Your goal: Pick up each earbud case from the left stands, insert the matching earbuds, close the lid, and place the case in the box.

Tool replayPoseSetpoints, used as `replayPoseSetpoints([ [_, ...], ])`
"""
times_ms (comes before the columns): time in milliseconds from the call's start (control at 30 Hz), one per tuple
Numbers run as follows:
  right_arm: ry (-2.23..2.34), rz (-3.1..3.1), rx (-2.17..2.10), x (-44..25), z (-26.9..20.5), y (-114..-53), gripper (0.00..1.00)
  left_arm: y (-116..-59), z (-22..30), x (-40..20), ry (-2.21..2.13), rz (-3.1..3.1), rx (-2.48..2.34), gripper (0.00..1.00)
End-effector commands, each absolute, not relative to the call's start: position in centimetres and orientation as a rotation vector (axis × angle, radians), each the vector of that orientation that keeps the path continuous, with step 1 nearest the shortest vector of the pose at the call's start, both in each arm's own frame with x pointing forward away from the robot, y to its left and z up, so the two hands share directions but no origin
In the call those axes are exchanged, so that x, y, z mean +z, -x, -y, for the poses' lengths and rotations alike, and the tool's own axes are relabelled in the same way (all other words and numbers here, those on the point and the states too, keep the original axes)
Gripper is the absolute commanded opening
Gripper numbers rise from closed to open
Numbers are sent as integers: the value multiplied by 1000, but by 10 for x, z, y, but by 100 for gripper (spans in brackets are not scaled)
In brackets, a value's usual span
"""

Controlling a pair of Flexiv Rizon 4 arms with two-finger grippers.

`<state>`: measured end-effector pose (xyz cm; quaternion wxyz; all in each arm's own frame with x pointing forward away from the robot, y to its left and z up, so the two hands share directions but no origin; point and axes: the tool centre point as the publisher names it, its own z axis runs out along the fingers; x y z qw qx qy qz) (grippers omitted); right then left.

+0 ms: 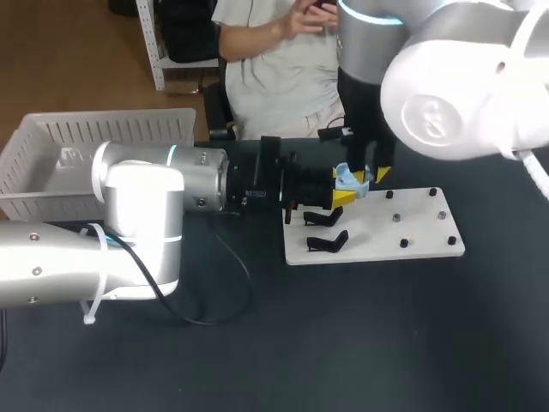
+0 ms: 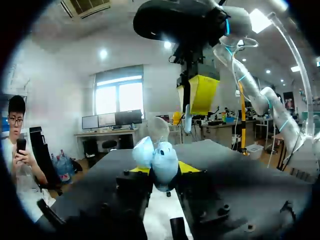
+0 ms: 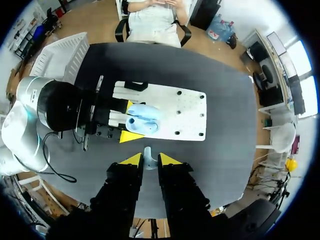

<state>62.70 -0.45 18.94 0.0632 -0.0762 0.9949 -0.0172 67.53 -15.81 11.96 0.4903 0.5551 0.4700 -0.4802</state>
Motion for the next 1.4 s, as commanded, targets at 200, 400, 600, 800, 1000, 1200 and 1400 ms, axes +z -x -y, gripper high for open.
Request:
replayPoseSetpoints([
  [200,329,-3061,-81,193,0,-641,0,-674,158,120,-1345,-1143,-1161,0],
  [400,423,-3024,-130,193,-11,-641,0,-674,158,120,-1345,-1143,-1161,0],
  [600,472,-3001,-165,191,-18,-643,0,-674,158,120,-1345,-1143,-1161,0],
  [800,492,-3007,-178,185,-20,-649,0,-674,158,120,-1345,-1143,-1161,0],
  [1000,503,-3011,-182,184,-22,-654,0,-674,158,120,-1345,-1143,-1161,0],
  [1200,503,-3012,-185,182,-22,-656,0,-674,158,120,-1345,-1143,-1161,0],
  [1400,501,-3010,-188,179,-21,-656,0,-674,158,120,-1345,-1143,-1161,0],
])
